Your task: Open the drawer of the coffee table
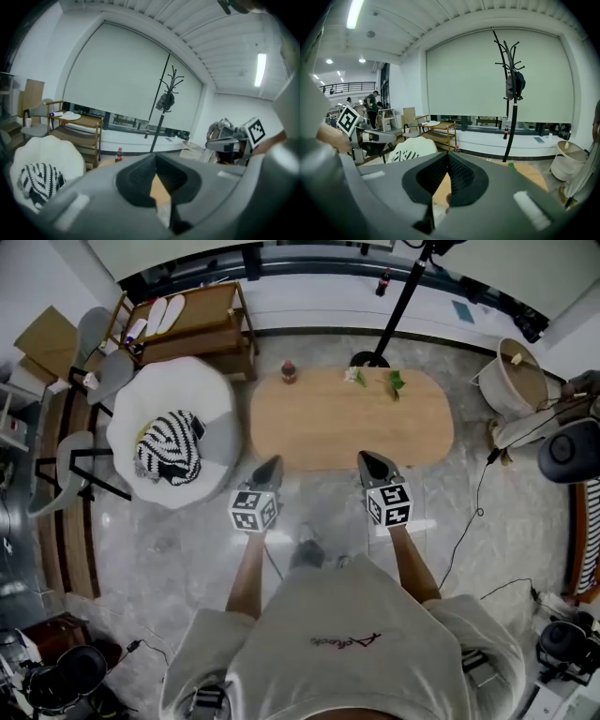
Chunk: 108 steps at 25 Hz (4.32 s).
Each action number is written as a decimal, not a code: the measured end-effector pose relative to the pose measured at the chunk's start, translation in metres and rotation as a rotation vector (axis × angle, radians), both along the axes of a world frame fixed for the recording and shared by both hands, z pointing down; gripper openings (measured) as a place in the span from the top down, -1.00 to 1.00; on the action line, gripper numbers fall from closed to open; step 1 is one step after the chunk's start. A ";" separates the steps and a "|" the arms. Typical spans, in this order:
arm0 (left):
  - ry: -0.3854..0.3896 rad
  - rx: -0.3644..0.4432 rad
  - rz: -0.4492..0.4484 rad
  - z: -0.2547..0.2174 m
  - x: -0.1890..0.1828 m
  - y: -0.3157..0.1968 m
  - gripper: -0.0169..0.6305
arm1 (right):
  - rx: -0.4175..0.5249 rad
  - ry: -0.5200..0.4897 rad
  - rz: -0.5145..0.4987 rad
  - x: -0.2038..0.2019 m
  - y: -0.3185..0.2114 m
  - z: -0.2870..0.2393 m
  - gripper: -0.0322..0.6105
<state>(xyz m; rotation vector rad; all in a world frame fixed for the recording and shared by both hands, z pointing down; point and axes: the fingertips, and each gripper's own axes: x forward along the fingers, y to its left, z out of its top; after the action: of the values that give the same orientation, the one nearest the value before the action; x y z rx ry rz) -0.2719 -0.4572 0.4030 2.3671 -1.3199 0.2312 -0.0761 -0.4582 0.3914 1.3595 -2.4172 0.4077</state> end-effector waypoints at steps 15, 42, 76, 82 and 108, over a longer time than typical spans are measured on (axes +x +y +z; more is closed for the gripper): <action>-0.005 -0.138 0.061 0.078 -0.004 -0.006 0.95 | -0.129 -0.006 0.071 -0.001 -0.008 0.072 0.89; -0.056 -0.316 0.044 0.285 0.048 0.131 0.95 | -0.264 -0.061 0.059 0.045 0.119 0.270 0.89; -0.091 -0.051 -0.004 0.653 -0.010 0.028 0.95 | -0.004 -0.103 0.052 0.063 0.006 0.654 0.89; -0.105 0.023 -0.012 0.667 -0.018 0.023 0.95 | 0.062 -0.130 0.092 0.085 -0.001 0.665 0.89; -0.147 0.079 0.020 0.667 -0.036 -0.033 0.00 | -0.016 -0.171 0.026 0.120 -0.044 0.693 0.21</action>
<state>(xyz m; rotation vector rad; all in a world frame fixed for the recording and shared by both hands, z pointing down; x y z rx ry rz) -0.3079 -0.4902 1.0702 2.4706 -1.3956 0.3719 0.0435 -0.5017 1.0847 1.4026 -2.5282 0.5695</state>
